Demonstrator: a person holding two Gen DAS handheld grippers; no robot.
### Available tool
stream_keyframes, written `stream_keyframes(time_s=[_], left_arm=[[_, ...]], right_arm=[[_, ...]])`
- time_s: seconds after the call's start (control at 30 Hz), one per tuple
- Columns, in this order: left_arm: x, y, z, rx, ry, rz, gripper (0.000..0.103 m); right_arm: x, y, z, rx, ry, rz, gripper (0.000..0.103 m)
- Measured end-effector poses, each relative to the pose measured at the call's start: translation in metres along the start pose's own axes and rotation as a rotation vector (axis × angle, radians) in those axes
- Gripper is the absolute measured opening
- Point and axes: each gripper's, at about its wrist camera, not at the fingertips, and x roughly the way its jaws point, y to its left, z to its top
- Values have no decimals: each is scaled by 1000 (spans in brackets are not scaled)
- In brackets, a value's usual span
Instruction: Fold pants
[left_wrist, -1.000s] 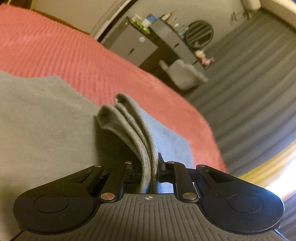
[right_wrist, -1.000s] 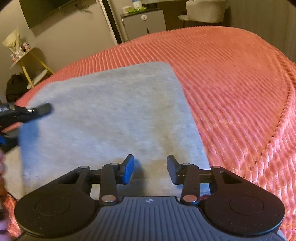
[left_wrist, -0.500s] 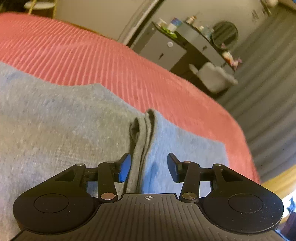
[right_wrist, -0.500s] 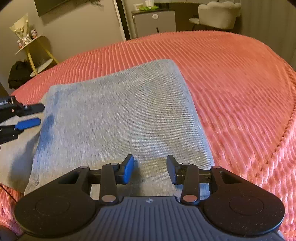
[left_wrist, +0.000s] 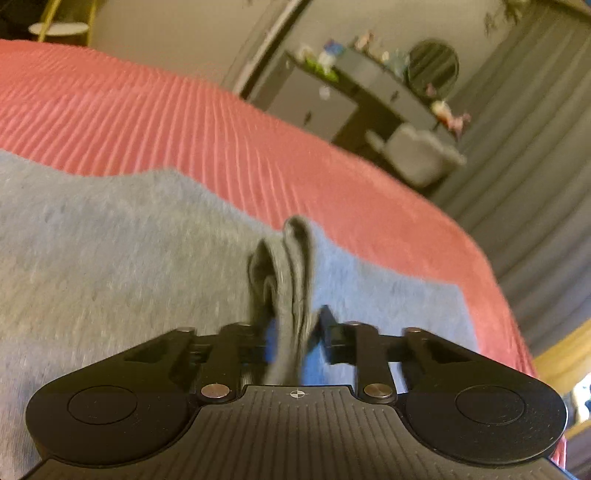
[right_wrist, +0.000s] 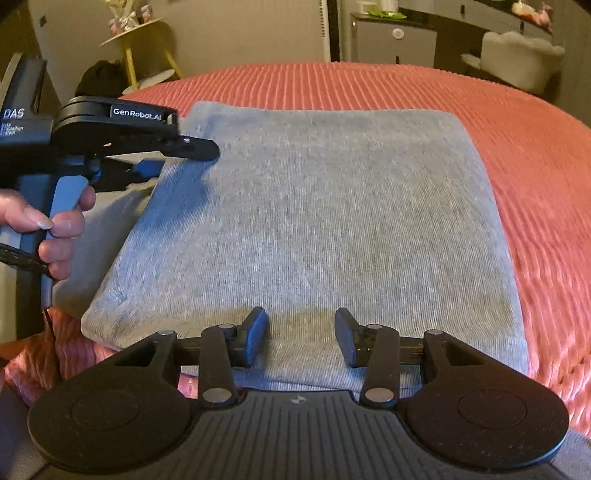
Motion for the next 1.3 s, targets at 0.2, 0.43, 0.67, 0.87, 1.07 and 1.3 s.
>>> stream_keyframes(time_s=[0.2,0.43,0.67,0.87,1.07,1.3], left_arm=[[-54,21,5,-50,-221,177,63],[-184,142,25,-478,-363,215,78],[-257,234,-15,-653,-386,338,72],[-224,269,-3,-665,-270,318,67],[-225,256,7,-641,-267,398,68],[-222,267,-8,-648,-280,366,72]], right_arm=[[-2,-11,-3,56,-21,32,46],[7,-6,4,59,-36,76,71],[15,-22,13,139,-47,164,78],[16,-34,15,234,-48,217,79],[14,-40,14,280,-47,241,79],[18,-43,16,292,-51,258,81]])
